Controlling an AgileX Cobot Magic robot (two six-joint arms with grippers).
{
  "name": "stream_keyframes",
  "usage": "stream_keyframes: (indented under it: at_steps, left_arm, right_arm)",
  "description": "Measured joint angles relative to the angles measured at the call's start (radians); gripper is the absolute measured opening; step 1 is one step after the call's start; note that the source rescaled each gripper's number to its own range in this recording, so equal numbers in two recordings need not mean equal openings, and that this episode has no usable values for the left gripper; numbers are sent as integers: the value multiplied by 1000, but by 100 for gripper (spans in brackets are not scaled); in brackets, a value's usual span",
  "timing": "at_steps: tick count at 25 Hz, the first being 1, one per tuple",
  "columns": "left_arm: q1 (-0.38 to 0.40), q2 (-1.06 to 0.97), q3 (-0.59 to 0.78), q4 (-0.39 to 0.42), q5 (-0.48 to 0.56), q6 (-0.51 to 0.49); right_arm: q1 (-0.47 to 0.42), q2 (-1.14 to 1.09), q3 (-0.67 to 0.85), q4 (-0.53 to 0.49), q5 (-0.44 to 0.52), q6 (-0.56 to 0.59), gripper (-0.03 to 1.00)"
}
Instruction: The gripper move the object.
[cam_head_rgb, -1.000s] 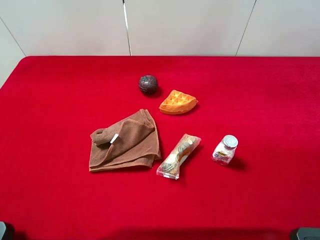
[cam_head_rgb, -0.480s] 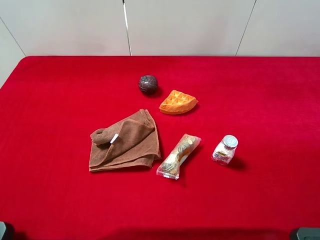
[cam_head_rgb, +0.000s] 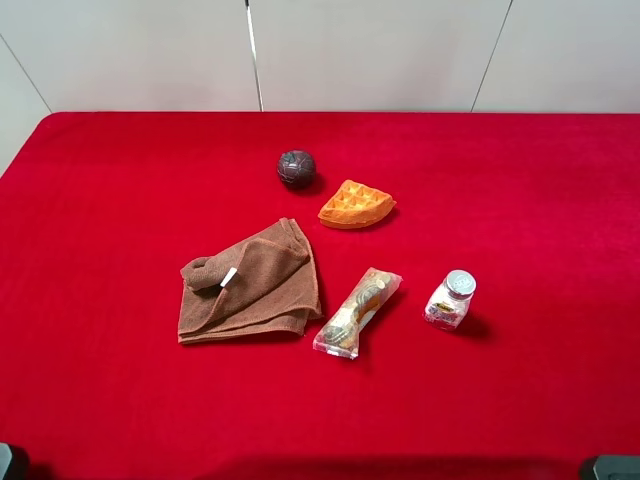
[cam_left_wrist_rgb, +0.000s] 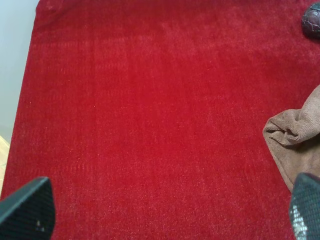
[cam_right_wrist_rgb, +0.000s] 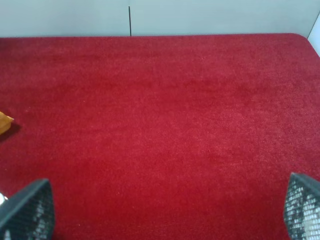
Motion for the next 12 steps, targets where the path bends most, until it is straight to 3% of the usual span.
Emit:
stream_keyframes:
  at_steps: [12]
  left_arm:
    - [0, 0, 0, 0, 0, 0]
  right_arm:
    - [0, 0, 0, 0, -1, 0, 100]
